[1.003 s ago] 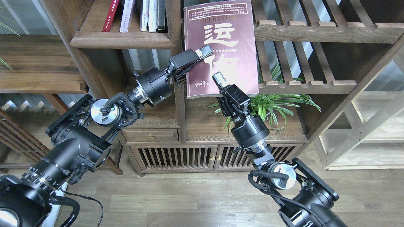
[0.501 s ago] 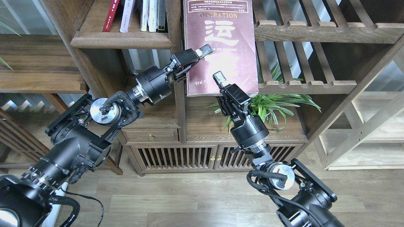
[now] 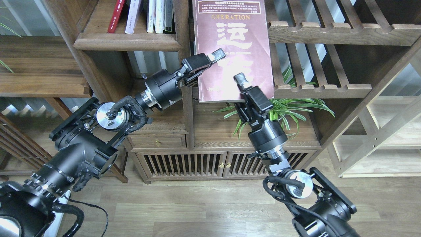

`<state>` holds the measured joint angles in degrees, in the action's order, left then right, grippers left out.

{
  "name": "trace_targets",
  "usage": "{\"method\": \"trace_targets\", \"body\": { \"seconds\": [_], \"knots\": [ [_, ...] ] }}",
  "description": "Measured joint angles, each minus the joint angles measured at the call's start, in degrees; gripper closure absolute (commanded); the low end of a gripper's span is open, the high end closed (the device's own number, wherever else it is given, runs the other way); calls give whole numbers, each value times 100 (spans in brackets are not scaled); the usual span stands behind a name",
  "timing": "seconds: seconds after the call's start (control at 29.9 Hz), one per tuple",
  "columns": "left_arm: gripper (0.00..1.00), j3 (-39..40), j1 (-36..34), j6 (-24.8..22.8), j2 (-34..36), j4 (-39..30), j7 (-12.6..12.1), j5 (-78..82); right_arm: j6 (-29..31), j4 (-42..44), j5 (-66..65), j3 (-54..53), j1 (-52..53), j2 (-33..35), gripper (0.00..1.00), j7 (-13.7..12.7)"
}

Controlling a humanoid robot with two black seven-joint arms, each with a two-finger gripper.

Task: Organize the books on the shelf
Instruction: 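Grasp the book's top edge with the left gripper and open the right gripper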

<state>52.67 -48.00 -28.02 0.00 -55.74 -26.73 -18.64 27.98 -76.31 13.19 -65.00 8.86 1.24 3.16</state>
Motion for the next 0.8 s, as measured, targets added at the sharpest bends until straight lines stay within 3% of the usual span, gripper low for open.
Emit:
{"method": "trace_targets", "body": {
  "seconds": [0.1, 0.43, 0.8],
  "knots": [
    [97, -24, -46, 0, 0, 0, 0, 155, 1, 68, 8, -462, -114, 6, 33, -1],
    [98, 129, -392, 0, 0, -196, 60, 1470, 2, 521, 415, -2522, -384, 302, 35, 42],
    [100, 607, -382, 1, 0, -1388, 78, 2958, 2, 1193, 619, -2747, -359, 1050, 34, 40]
  ]
}}
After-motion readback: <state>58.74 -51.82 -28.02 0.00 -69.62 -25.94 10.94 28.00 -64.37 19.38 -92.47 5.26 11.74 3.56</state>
